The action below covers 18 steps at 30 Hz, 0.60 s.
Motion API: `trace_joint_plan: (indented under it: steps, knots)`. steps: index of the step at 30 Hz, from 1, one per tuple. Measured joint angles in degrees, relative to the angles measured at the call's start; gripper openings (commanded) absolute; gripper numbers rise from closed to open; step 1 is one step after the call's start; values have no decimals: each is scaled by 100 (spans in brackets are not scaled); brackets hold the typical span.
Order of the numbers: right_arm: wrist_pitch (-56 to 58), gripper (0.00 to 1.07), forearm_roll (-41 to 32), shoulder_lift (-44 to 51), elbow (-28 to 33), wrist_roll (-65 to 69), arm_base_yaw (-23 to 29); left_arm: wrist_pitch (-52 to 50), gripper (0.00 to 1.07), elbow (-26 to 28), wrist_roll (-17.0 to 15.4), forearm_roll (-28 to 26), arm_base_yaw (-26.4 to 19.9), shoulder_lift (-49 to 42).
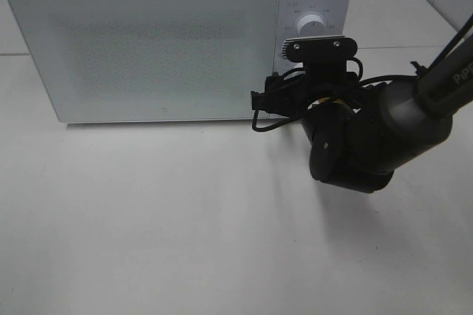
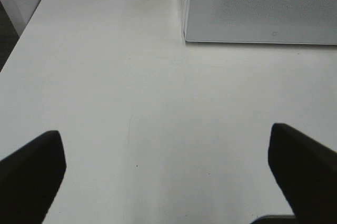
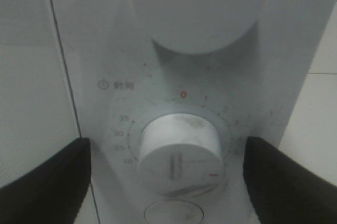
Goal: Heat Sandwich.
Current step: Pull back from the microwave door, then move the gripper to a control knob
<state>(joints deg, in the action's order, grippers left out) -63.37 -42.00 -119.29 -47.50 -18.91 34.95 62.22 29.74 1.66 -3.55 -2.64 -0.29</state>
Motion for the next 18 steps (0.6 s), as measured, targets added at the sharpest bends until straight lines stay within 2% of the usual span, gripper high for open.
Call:
trace_joint_plan:
  steps: [18]
  knots:
    - [-115, 76, -52, 126, 103, 6, -6, 0, 98, 0, 0, 0, 0, 0]
